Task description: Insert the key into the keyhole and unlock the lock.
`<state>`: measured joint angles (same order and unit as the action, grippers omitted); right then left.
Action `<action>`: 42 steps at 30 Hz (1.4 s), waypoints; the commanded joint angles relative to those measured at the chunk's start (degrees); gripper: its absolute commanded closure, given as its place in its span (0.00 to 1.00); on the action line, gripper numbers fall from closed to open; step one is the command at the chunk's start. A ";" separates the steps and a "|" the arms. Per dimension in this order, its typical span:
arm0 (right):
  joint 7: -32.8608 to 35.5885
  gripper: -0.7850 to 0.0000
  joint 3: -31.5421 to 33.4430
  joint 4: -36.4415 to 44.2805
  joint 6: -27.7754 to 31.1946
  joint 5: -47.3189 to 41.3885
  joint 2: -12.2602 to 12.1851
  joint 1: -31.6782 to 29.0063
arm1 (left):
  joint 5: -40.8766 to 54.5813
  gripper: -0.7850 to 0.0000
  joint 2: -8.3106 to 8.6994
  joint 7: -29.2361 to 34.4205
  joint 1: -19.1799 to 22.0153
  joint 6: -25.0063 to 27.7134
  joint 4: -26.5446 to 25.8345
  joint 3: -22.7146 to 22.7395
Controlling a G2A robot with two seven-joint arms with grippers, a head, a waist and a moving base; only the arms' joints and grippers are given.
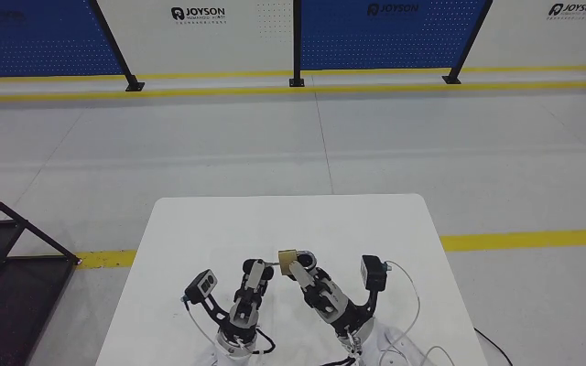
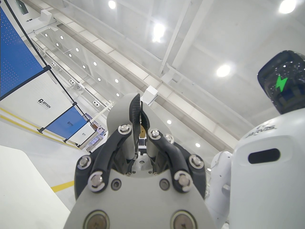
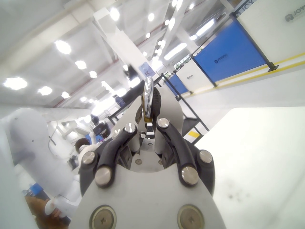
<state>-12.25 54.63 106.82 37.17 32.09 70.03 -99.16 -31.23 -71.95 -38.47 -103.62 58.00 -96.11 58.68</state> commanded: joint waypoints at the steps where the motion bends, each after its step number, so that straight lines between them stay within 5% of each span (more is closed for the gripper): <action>1: 0.01 1.00 0.03 0.01 0.02 0.04 0.01 -0.03 | -0.08 1.00 0.03 -0.08 0.14 0.00 0.11 -0.27; 25: 1.04 1.00 -0.14 0.13 -0.74 0.74 0.13 0.01 | -1.09 1.00 0.40 -0.64 1.04 0.00 0.90 -1.47; 27: 1.01 1.00 -0.07 0.17 -0.64 0.79 0.12 0.02 | -1.11 0.72 0.39 -0.77 1.05 0.00 1.01 -1.50; 29: 0.94 1.00 0.02 0.18 -0.57 0.74 0.12 -0.03 | -1.13 0.63 0.38 -0.71 1.13 0.00 1.25 -1.50; 35: 0.95 1.00 0.20 0.28 -0.49 0.59 0.11 -0.14 | -0.84 0.53 0.31 -0.59 1.31 0.00 1.63 -1.51; 42: 1.07 1.00 0.93 0.48 -0.30 0.14 0.01 -0.31 | -0.80 0.56 0.43 -0.65 1.18 0.00 1.41 -0.65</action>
<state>-11.20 55.36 107.25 36.74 32.36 70.07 -99.39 -32.04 -71.58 -39.13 -102.37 58.00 -94.64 57.78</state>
